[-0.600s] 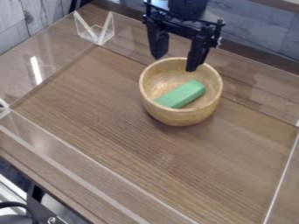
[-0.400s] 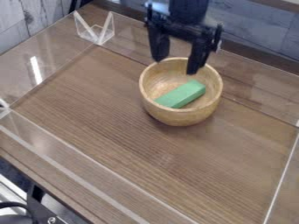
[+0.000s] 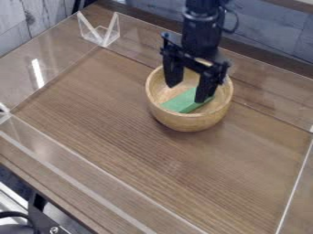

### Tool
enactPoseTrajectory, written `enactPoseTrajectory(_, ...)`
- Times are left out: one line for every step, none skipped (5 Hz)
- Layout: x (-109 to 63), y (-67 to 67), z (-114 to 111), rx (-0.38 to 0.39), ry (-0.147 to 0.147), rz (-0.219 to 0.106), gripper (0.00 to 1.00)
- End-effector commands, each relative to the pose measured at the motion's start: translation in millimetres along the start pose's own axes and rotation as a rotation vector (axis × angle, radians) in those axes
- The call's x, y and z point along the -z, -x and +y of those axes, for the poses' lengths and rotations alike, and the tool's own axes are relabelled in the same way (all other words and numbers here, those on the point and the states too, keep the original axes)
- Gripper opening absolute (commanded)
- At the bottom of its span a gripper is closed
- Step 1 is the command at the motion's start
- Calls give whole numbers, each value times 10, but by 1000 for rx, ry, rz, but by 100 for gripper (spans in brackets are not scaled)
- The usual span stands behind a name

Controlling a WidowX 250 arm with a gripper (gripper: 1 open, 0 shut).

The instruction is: Move green stick from inside the wooden bowl to the table next to it

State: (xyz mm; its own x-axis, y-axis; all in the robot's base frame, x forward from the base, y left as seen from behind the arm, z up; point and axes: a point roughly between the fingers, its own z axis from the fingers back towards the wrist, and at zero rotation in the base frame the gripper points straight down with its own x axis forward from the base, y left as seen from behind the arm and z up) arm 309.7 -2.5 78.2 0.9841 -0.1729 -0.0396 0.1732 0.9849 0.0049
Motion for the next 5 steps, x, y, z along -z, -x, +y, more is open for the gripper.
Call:
enactPoseTrajectory(38,-92,174,51,-21,-83,100)
enactPoseTrajectory(133,-152,288,85,-24,-135,100)
enactPoseTrajectory(138,-127,173,84,-22,-165,100)
enactPoseTrajectory(92,-113,34,91,-16,-199,100)
enactPoseTrajectory(108,-163,39,48,-16,-233,100)
